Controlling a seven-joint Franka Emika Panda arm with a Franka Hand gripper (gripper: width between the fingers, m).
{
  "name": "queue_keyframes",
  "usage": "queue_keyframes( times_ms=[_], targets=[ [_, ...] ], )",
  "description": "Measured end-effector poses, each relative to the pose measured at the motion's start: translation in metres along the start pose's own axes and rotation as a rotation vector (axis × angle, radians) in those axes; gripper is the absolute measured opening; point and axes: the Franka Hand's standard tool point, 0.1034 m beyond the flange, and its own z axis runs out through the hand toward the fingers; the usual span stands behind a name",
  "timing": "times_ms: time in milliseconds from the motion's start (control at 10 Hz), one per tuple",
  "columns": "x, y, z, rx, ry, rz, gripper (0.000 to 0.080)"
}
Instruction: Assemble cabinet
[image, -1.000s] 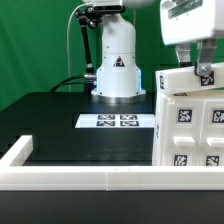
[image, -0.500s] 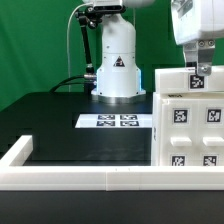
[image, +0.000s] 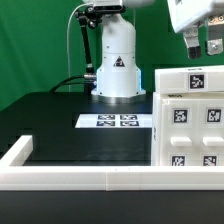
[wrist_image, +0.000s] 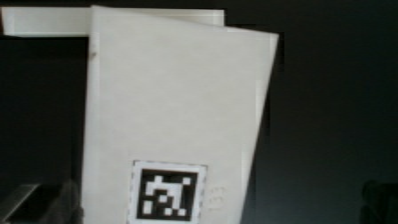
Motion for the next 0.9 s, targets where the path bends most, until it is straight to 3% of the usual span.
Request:
queue_keyframes(
  times_ms=[400,900],
  targets=[
    [-0.0023,-0.0001,0.0014,0.001,-0.005,-0.041,0.0796],
    [-0.0054,-0.0059,0.0040,0.003,0.005,-0.604,0.0796]
  ],
)
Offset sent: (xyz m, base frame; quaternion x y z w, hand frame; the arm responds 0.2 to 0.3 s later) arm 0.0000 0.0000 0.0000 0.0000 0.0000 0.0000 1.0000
